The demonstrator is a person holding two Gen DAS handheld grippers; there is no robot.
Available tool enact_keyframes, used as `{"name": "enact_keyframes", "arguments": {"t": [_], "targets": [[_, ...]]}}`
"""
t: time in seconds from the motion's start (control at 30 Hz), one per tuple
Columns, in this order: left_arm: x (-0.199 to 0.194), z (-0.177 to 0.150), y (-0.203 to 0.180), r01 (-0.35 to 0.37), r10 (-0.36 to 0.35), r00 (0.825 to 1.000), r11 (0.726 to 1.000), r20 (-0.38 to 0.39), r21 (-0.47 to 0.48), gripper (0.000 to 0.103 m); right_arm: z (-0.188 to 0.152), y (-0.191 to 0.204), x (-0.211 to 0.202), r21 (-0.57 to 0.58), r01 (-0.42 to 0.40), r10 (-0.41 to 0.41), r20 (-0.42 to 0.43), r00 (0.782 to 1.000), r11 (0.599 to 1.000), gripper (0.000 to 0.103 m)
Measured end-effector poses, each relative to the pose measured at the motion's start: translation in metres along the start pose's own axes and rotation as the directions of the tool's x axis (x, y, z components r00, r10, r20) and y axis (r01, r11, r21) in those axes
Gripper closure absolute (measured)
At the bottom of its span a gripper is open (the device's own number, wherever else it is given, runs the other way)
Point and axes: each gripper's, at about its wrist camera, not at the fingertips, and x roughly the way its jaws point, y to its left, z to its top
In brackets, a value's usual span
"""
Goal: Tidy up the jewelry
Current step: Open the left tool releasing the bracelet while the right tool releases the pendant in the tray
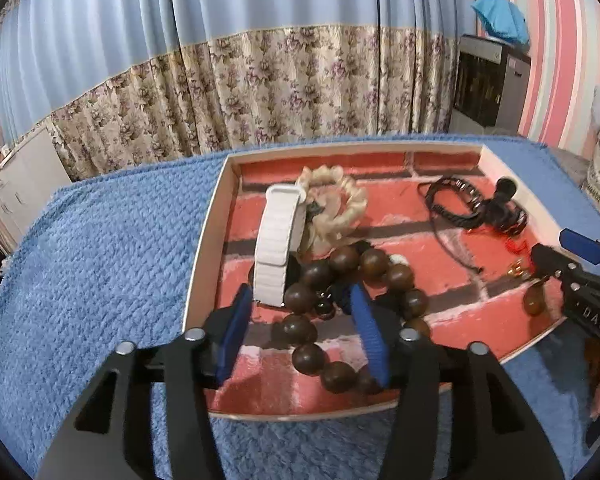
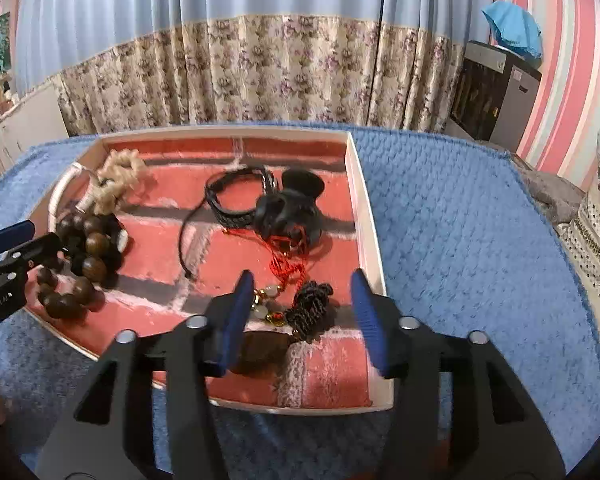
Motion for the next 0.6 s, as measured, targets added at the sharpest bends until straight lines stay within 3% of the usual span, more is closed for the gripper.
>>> {"name": "enact_keyframes", "arguments": {"t": [0.13, 0.33, 0.6], "targets": [[-0.02, 0.003, -0.004, 0.0, 0.0, 0.999, 1.0, 0.036, 0.002, 0.029, 0.004, 0.001, -0.017, -0.009, 0.01, -0.009, 0.043, 0.999, 1.0, 0.026], [-0.044, 0.005, -0.007, 0.013, -0.013, 0.999, 1.0, 0.051, -0.017, 0.021, 0.002, -0.001, -0.041, -0.011, 0.027, -0.026, 0.091, 0.996, 1.0, 0.011], [-0.075, -0.01, -0.008, 0.025, -0.023, 0.998, 0.999, 0.063, -0.032, 0.017, -0.012, -0.005, -0.076, -0.019, 0.055, -0.051, 0.132, 0.99, 0.998, 0.006]]}}
